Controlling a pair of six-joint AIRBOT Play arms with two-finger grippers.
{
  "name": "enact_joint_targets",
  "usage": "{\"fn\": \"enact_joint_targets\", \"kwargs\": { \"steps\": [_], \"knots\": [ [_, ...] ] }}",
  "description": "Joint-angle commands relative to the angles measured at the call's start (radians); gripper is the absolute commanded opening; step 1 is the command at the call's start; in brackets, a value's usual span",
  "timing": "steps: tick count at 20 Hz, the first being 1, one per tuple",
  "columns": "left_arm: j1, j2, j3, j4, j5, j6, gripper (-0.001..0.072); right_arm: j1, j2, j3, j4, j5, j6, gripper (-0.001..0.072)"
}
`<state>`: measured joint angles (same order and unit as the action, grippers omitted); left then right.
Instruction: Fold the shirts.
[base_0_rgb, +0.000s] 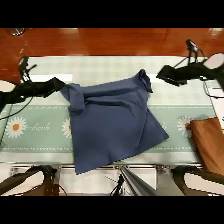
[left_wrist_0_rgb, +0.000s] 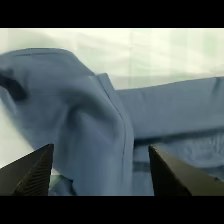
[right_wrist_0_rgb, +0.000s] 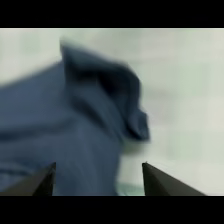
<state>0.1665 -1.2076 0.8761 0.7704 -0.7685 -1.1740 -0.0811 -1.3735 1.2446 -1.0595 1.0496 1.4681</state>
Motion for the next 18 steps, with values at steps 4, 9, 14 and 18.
{"fn": "enact_joint_targets", "kwargs": {
  "steps": [4,9,14,18],
  "knots": [
    [0.175,-0.065,0.084,-0.055,-0.256,-0.033,0.07,-0.262,0.256,-0.253,-0.179,0.346,-0.046,0.0616],
    [0.05,-0.273,0.104,-0.094,-0.319,0.021,0.0701,-0.23,0.48,-0.652,-0.048,0.314,-0.063,0.0616],
    [-0.054,-0.436,0.206,-0.093,-0.409,0.02,0.07,-0.157,0.534,-0.744,-0.045,0.372,-0.048,0.0616],
    [-0.074,-0.474,0.284,-0.093,-0.429,0.021,0.0027,-0.034,0.533,-0.779,-0.045,0.365,0.003,0.0616]
  ]
}}
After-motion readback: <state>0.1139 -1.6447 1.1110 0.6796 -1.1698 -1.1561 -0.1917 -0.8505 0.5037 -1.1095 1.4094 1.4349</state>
